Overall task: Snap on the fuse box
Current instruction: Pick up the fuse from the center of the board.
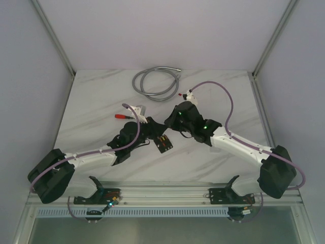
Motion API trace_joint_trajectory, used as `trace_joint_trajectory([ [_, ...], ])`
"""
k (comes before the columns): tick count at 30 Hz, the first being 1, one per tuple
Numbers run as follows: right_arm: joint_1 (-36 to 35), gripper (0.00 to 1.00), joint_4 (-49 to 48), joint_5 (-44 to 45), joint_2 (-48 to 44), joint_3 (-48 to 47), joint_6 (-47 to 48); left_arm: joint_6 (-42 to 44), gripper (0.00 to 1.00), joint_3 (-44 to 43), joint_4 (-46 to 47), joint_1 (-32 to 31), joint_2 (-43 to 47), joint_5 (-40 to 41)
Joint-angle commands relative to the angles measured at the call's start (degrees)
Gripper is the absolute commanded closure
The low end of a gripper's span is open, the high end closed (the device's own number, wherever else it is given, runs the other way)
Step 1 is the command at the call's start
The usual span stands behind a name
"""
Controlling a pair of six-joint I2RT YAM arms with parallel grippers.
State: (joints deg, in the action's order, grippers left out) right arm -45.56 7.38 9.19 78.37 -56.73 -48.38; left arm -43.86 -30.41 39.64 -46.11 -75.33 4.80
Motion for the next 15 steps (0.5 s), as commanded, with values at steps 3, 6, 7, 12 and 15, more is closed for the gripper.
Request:
trace_joint_trajectory([
  [3,-0.8,0.75,-2.55,-0.44,-1.38,1.35,-1.91,-0.54,0.73,-1.43,3.53,-0.3,-0.26,1.9],
  [6,-1.06,0.75,-3.58,-0.72,-2.04,2.62,-2.71,-0.98,0.82,-1.23,3.65,-0.36,-0.17,2.52],
  [7,-1.17,0.75,-3.86,-0.67,-2.21,2.93,-2.83,-1.08,0.85,-1.18,3.46,-0.38,-0.09,2.62],
  [12,-1.37,0.73,-5.02,-0.58,-2.81,3.95,-2.68,-0.93,0.97,-1.06,2.62,-0.41,0.22,2.51],
  [15,-1.14,0.63,-6.0,-0.76,-3.61,4.46,-0.79,0.26,1.0,-0.92,1.46,-0.39,0.8,2.37],
])
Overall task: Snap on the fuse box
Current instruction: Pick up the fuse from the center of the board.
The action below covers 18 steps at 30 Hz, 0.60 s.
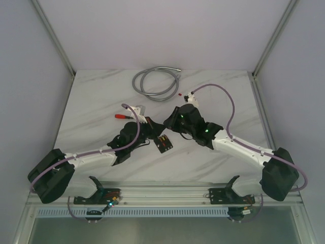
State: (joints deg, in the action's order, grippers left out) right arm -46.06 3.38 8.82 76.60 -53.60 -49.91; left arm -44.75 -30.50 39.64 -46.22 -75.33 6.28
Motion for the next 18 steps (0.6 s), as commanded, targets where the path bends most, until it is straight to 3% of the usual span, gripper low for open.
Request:
trace_joint_trajectory([
  [1,-0.31,0.59,-2.41,-0.79,-2.29,1.45,1.93,2.14,1.0,-1.01,0.73,-0.28,1.14,0.65],
  [5,2.55,0.48,-3.8,-5.21,-5.07,1.76,9.47,8.39,1.0,-1.41,-4.2,0.32,3.79,-0.44],
  [9,8.37,0.48,-8.14,-16.26,-9.0,4.06,16.98,12.64,1.0,-0.77,-6.24,3.19,7.0,-6.38],
  [18,16.75,0.51,-14.93,-44.55,-13.31,5.16,29.47,18.31,1.0,-2.55,-7.83,6.24,10.83,-28.0],
])
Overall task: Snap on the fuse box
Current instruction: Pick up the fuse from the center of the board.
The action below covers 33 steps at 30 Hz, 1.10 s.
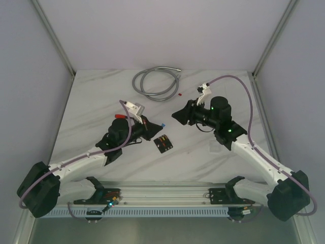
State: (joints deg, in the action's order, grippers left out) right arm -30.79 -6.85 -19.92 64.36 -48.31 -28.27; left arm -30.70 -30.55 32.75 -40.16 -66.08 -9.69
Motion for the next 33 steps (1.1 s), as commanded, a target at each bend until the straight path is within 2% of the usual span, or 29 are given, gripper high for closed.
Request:
trace_joint_trajectory([
  [1,1.72,0.51,-4.48,-17.94,-0.89,-0.52,8.89,4.49,1.0,-2.78,-0.89,0.17,1.92,-13.6],
  [11,2.03,0.51,-2.76,-31.72,-0.17,-2.22,14.68,3.9,1.0,-4.3,1.15,0.17,5.33,-20.62],
  [23,2.03,0.55,-3.14,-37.04,-0.23,-2.18,15.84,0.55,1.0,-4.15,6.14,0.16,4.98,-23.64],
  [27,1.96,0.61,-3.75,-38.35,0.02,-2.13,15.79,-0.06,1.0,-4.26,6.88,0.08,4.56,-24.37],
  [33,2.01,0.77,-4.69,-38.52,-0.2,-1.75,15.62,-0.14,1.0,-3.68,6.84,0.08,4.32,-24.76],
])
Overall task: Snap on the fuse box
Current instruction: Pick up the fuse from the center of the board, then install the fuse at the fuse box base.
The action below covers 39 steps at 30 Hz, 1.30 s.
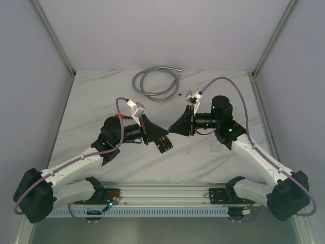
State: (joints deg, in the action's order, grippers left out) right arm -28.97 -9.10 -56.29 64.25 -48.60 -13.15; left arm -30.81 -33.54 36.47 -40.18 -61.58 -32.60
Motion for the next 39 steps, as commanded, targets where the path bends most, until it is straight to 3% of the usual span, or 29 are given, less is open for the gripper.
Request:
trace_joint_trajectory([
  [1,0.22,0.8,-2.49,-2.17,-0.1,-1.37,0.42,-0.05,1.0,-0.47,3.09,0.11,-0.17,-1.85],
  [7,0.18,0.99,-3.8,-2.65,-0.18,-0.75,0.1,-0.68,1.0,0.57,1.96,0.11,0.04,-0.12],
  [9,0.13,1.0,-3.02,-2.37,-0.33,-0.71,0.7,-0.87,1.0,0.71,0.84,0.11,0.2,1.57],
  [12,-0.02,1.0,1.86,1.06,-0.53,-1.02,3.2,-1.16,0.86,0.92,-1.76,0.09,0.43,5.39],
  [14,-0.4,1.0,5.13,4.77,-0.4,-1.21,4.74,-1.31,0.71,1.33,-3.99,0.2,0.83,9.25],
  [19,-3.13,1.0,12.41,20.51,1.51,-0.97,6.28,-4.42,0.48,5.71,-8.05,0.73,3.78,22.97],
  [28,-13.09,1.0,16.3,46.06,7.05,0.22,3.55,-9.05,0.3,9.56,-18.92,3.02,8.75,37.7],
  [39,-21.93,1.0,15.08,64.06,17.16,-1.3,-0.79,-13.01,0.09,9.24,-24.46,5.23,6.76,41.91],
])
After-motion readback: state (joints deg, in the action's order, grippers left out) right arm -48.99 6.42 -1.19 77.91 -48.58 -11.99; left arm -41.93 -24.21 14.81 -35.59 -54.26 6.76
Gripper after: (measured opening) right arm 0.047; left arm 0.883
